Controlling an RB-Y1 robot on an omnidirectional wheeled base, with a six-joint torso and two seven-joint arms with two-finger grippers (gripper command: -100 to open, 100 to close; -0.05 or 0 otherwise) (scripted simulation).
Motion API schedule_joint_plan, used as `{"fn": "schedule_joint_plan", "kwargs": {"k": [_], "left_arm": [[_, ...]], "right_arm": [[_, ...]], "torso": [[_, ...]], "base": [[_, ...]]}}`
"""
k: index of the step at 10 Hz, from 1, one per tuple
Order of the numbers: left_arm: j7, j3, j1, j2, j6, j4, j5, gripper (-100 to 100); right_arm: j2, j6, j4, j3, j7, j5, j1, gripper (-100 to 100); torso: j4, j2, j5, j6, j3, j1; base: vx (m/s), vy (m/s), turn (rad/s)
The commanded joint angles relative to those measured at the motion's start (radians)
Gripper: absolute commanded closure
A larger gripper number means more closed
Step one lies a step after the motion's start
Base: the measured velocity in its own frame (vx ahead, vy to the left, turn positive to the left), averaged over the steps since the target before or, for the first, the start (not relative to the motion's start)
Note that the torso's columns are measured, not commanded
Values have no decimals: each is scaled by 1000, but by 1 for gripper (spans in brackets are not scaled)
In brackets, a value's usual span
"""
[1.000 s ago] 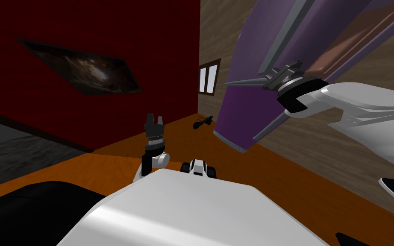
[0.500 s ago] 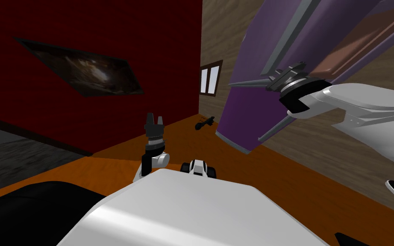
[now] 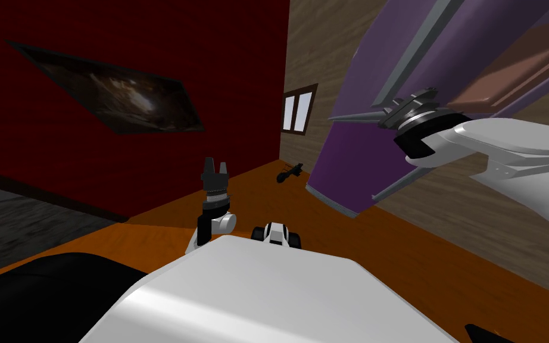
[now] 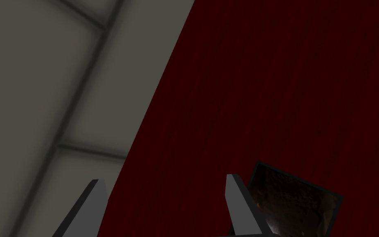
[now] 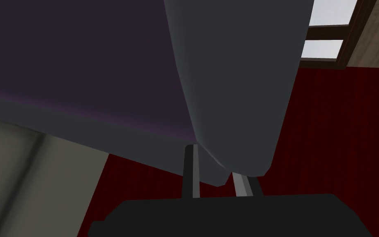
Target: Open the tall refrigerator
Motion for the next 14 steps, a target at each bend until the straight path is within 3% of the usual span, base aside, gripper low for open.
{"fn": "schedule_joint_plan", "kwargs": {"k": [1, 4, 5, 8, 12, 13, 14], "left_arm": [[0, 0, 0, 0, 0, 0, 0, 0], [0, 0, 0, 0, 0, 0, 0, 0], [0, 0, 0, 0, 0, 0, 0, 0], [0, 0, 0, 1, 0, 0, 0, 0], [0, 0, 0, 0, 0, 0, 0, 0], [0, 0, 0, 0, 0, 0, 0, 0], [0, 0, 0, 0, 0, 0, 0, 0]], "right_arm": [[-9, 20, 46, -3, 13, -1, -9, 100], [-24, 51, 79, -2, 28, -3, -3, 100], [-50, 19, 82, 26, 29, -43, -23, -100], [-101, -8, 95, 35, 25, -89, -36, -100], [-171, -44, 113, 46, 19, -150, -54, -100], [-161, -31, 105, 64, 30, -152, -63, -100], [-163, -32, 105, 64, 28, -154, -61, 0]], "torso": [[1, -1, 2, -2, -2, -2], [0, -3, 4, -5, -4, 3], [1, -2, 4, -3, -2, 3], [3, 11, -5, 4, 8, -13], [1, 5, 3, 0, 4, 6], [1, 6, 4, -1, 4, 7], [1, 7, 2, -1, 5, 6]], "base": [[92, 268, -11], [64, 285, -14], [40, 159, -14], [20, -4, 6], [25, 11, -13], [1, 7, -33], [-14, 3, -24]]}}
